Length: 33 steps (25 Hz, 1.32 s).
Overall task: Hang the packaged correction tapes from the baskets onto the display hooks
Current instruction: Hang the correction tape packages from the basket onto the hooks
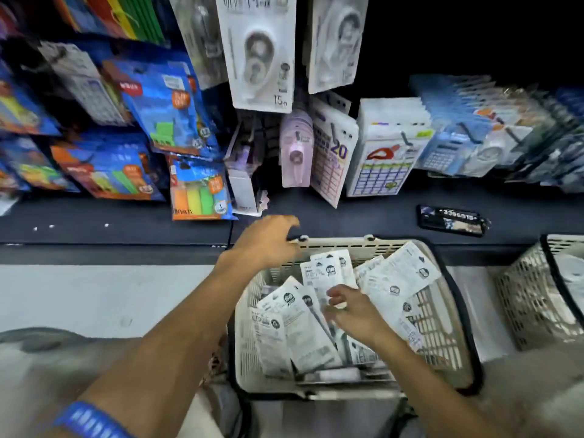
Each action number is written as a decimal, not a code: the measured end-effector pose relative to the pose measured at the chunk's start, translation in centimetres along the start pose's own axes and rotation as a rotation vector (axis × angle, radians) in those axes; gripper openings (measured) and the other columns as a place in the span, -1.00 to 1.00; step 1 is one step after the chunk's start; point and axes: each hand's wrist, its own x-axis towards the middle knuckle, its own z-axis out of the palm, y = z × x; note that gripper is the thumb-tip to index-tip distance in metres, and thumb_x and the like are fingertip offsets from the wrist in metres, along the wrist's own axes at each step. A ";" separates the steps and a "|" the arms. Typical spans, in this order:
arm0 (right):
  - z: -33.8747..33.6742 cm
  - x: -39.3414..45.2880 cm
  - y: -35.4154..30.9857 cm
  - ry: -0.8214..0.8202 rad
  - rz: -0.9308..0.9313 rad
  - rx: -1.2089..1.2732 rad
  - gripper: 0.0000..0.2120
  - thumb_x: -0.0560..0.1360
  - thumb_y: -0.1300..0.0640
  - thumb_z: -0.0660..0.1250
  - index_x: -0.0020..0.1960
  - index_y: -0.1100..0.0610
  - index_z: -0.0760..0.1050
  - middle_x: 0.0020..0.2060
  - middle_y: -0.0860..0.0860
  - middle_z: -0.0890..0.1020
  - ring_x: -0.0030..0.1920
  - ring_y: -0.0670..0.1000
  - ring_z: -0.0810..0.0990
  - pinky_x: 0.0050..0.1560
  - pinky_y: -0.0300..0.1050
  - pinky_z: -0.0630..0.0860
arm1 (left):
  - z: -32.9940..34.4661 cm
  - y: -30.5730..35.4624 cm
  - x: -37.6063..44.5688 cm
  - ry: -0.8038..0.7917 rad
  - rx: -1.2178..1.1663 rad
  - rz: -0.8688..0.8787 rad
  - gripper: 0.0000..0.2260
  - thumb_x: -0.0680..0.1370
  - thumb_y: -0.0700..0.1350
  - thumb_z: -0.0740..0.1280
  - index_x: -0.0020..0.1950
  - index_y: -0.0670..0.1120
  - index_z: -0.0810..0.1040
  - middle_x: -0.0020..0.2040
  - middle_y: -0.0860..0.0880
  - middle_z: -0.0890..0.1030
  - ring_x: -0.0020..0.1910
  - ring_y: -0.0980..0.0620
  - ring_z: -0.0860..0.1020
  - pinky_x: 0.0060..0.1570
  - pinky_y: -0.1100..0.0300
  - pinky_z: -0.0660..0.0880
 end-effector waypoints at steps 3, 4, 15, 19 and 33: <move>3.9 0.4 2.8 -0.155 -0.006 -0.053 -0.28 0.35 -0.19 0.53 0.40 0.02 0.35 0.22 -0.07 0.58 0.20 0.04 0.59 0.08 -0.13 0.48 | 3.7 -3.6 -1.3 -0.162 0.069 -0.133 -0.87 0.53 -0.09 0.38 0.05 0.03 0.66 0.19 -0.03 0.67 0.20 -0.12 0.61 0.20 0.05 0.54; 4.8 0.7 3.1 -0.108 -0.009 -0.060 -0.31 0.35 -0.16 0.54 0.36 0.03 0.37 0.17 -0.05 0.61 0.16 0.05 0.61 0.05 -0.12 0.50 | 4.5 -4.6 -1.4 -0.222 0.076 -0.156 -0.94 0.53 -0.10 0.39 -0.04 0.03 0.65 0.17 -0.01 0.67 0.18 -0.09 0.62 0.18 0.07 0.54; 7.2 1.3 2.2 0.307 -0.145 -0.019 -0.74 0.46 0.02 0.52 -0.11 0.02 0.43 -0.29 -0.13 0.55 -0.25 -0.03 0.54 -0.23 -0.16 0.41 | 6.1 -4.1 -1.1 -0.552 -0.148 -0.243 -0.81 0.61 -0.03 0.39 -0.17 -0.07 0.58 -0.15 -0.08 0.70 -0.32 0.05 0.64 -0.29 0.24 0.55; 4.3 1.3 -0.3 0.375 -0.053 0.564 -0.79 0.47 0.29 0.48 -0.26 0.15 0.51 -0.38 -0.03 0.55 -0.29 -0.02 0.52 -0.27 -0.28 0.46 | 8.3 -2.0 -2.6 -0.524 -0.452 -0.341 -0.20 0.47 0.35 0.42 0.55 -0.07 0.33 0.40 -0.01 0.51 0.27 -0.03 0.56 -0.10 0.17 0.55; 3.5 0.8 -1.9 0.140 0.003 0.854 -0.67 0.54 0.19 0.37 0.28 0.01 0.47 0.05 -0.06 0.68 -0.03 -0.08 0.65 -0.11 -0.17 0.54 | 8.9 -3.0 -1.7 0.015 -1.102 -0.394 -0.67 0.35 -0.14 0.65 0.09 -0.03 0.72 -0.05 -0.01 0.78 0.02 -0.06 0.73 0.16 -0.06 0.63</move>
